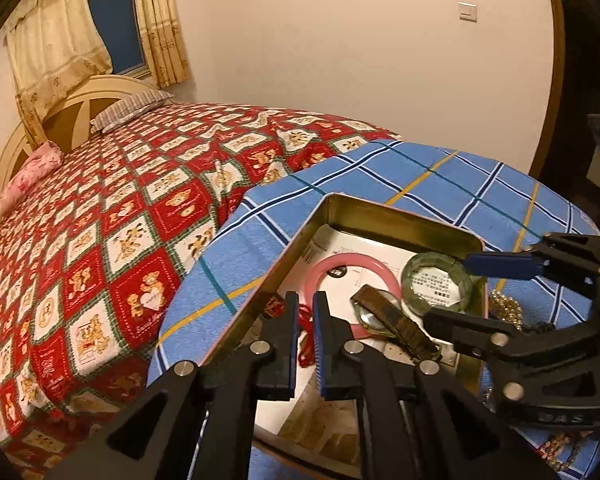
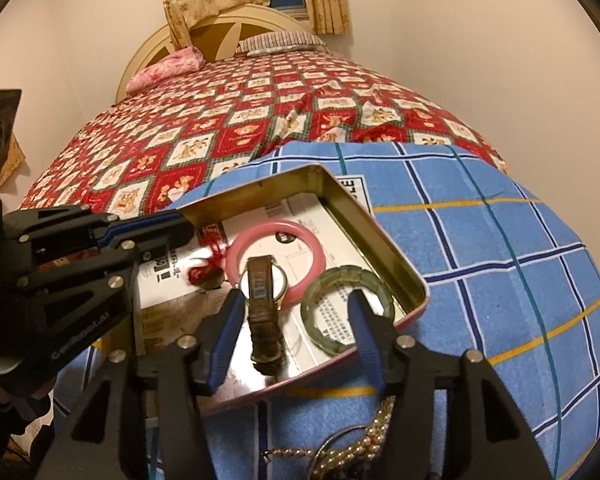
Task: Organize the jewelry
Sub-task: 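Open both tools to drop the tassel and watch into the tin, then move the open left tool down around the pale jade pendant, then close the left tool on the jade pendant while the right tool grasps the grey bead bracelet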
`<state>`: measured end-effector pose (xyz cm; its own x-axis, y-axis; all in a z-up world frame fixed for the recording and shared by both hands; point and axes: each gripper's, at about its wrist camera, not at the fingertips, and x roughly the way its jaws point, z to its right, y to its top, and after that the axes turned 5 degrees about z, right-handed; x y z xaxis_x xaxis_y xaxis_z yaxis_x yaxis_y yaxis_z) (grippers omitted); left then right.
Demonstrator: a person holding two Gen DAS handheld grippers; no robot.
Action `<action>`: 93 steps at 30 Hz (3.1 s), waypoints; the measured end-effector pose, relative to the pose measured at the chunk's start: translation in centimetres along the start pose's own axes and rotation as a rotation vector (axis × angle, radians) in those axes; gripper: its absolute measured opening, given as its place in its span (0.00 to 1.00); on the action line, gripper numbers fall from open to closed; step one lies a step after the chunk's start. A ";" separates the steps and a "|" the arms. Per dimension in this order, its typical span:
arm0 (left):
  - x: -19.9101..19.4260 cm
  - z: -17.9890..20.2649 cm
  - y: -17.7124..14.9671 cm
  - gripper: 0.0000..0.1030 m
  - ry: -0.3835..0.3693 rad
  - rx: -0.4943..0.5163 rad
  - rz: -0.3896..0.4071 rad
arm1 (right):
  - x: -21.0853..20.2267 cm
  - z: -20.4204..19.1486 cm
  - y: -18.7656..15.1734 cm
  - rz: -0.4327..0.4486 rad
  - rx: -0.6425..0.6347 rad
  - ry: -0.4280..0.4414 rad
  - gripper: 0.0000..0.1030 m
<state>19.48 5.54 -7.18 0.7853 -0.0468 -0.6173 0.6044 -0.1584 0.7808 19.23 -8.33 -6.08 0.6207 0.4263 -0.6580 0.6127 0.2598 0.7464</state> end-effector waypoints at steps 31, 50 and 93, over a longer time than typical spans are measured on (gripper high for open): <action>-10.2 6.3 -6.2 0.66 -0.138 -0.082 0.062 | -11.2 5.6 -9.6 0.029 0.136 -0.126 0.72; -9.8 12.6 -11.2 0.60 -0.244 0.039 -0.048 | -14.0 5.6 -15.7 0.013 0.223 -0.167 0.72; -11.6 8.1 -9.6 0.15 -0.231 -0.061 0.092 | -9.7 0.9 -14.6 -0.091 0.105 -0.098 0.72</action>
<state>3.48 -0.43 -8.26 0.7903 -0.2832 -0.5434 0.5442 -0.0833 0.8348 4.71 -17.08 -10.67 0.6018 0.3176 -0.7328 0.7132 0.1991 0.6721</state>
